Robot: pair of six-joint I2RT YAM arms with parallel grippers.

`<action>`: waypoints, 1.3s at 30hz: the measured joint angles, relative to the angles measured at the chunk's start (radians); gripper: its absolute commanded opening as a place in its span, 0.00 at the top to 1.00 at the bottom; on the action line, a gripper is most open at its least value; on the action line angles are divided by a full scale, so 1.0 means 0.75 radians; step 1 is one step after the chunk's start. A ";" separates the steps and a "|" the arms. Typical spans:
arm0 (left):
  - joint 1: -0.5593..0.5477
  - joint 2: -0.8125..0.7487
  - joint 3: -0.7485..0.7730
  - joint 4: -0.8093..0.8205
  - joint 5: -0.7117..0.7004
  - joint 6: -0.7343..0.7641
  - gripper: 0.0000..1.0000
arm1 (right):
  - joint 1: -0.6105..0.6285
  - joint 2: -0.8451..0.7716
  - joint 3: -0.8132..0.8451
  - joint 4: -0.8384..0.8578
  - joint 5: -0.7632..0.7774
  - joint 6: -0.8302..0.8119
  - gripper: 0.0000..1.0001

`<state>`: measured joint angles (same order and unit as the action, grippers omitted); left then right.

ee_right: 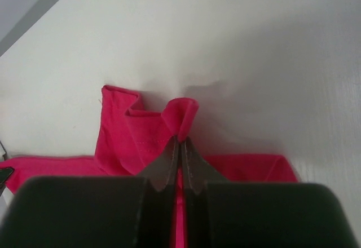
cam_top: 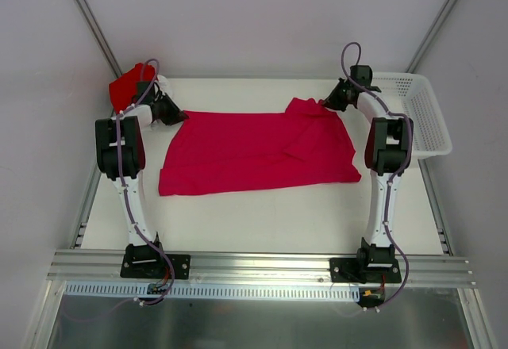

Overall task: Fold and stack the t-shirts
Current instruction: Grap the side of the flattened tshirt furthest away from the robot with both arms, then fold the other side of the tshirt into a rectangle

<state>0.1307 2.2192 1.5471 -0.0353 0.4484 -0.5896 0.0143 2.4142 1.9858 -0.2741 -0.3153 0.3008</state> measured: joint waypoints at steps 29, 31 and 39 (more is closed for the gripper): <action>-0.132 -0.669 -0.422 -0.076 -0.233 0.153 1.00 | -0.002 -0.803 -0.750 0.054 0.001 -0.019 1.00; -0.132 -0.732 -0.475 -0.077 -0.264 0.161 1.00 | -0.002 -0.851 -0.809 0.052 0.004 -0.023 0.99; -0.141 -0.928 -0.653 -0.075 -0.336 0.168 1.00 | -0.002 -1.040 -1.043 0.075 0.020 -0.034 1.00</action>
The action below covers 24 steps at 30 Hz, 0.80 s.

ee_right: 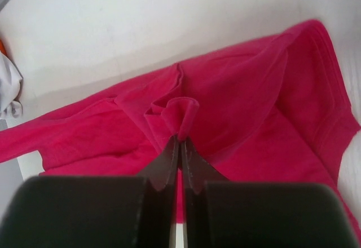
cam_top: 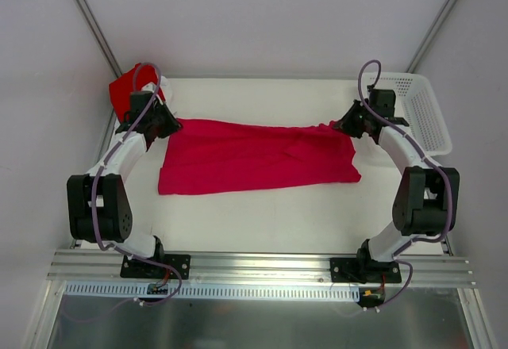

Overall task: Fold and stack the t-shirts
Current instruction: Fold the other side of the tshirt into a rectangle

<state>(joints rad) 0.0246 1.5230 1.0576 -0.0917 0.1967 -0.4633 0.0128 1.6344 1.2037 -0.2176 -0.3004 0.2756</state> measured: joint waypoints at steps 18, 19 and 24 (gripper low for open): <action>-0.103 -0.254 -0.300 0.002 -0.132 0.011 1.00 | 0.013 -0.301 -0.396 0.040 0.044 -0.010 0.99; -0.104 -0.271 -0.311 0.002 -0.138 0.011 1.00 | 0.014 -0.319 -0.409 0.039 0.047 -0.011 0.99; -0.104 -0.360 -0.365 0.001 -0.188 0.010 1.00 | 0.014 -0.393 -0.455 0.037 0.072 -0.029 1.00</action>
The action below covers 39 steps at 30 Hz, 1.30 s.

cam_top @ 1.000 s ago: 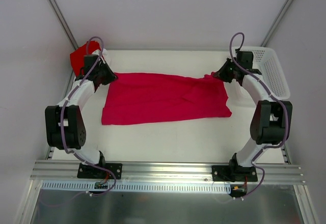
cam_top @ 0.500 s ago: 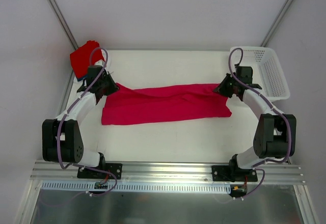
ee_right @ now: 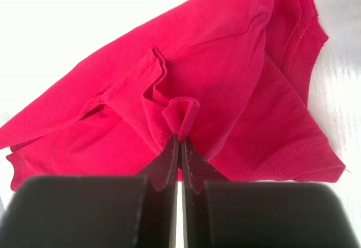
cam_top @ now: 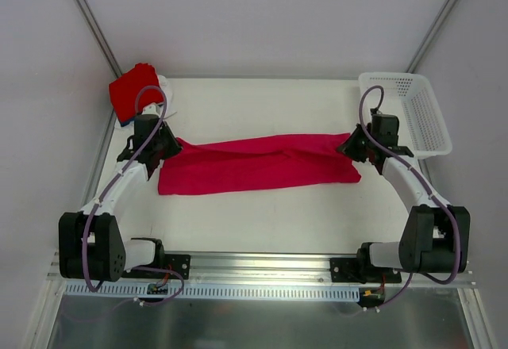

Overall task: Fold and stack the t-shirts
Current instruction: Fold the other side of the tshirt into a rectangle

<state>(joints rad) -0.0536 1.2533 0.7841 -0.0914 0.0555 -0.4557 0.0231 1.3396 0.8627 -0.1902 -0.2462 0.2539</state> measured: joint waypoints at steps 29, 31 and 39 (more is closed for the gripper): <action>-0.008 0.178 -0.040 -0.122 -0.507 -0.077 0.38 | -0.016 -0.052 -0.244 -0.002 0.161 -0.043 0.00; -0.008 0.166 -0.041 -0.126 -0.531 -0.086 0.38 | -0.017 -0.075 -0.262 -0.031 0.193 -0.054 0.00; -0.008 -0.061 -0.102 -0.131 -0.634 -0.179 0.40 | -0.017 -0.292 -0.268 -0.156 0.337 -0.051 0.01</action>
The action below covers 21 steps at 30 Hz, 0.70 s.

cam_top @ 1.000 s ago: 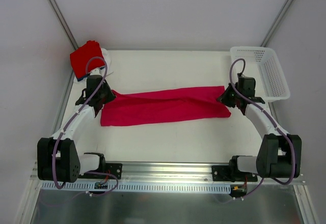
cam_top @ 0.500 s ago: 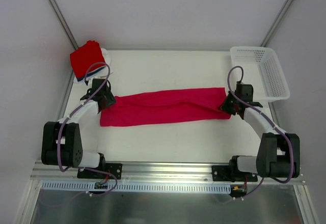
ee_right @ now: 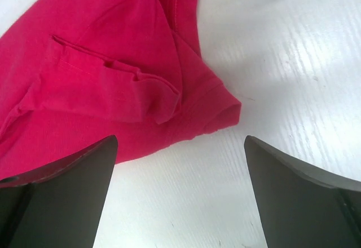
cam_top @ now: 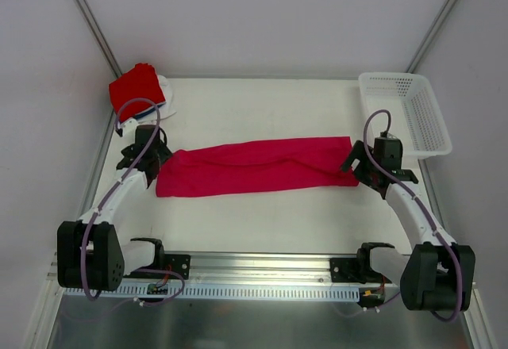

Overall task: Fold and stack the t-shirts
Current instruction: Fold the other side of the tshirt into a rectangle

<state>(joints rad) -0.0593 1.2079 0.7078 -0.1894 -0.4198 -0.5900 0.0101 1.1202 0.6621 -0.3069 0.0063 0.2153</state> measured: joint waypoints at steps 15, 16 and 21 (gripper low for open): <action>-0.001 0.318 0.099 0.202 0.577 0.047 0.43 | 0.000 -0.217 0.000 -0.113 0.011 0.002 0.00; -0.001 0.346 0.103 0.204 0.610 0.040 0.44 | 0.000 -0.228 -0.001 -0.117 0.011 0.001 0.00; -0.011 0.447 0.130 0.223 0.720 0.011 0.45 | 0.000 -0.265 -0.014 -0.124 0.011 0.001 0.01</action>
<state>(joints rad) -0.0673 1.5433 0.8051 -0.0219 0.1204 -0.5816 0.0101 0.9215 0.6514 -0.3996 0.0143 0.2157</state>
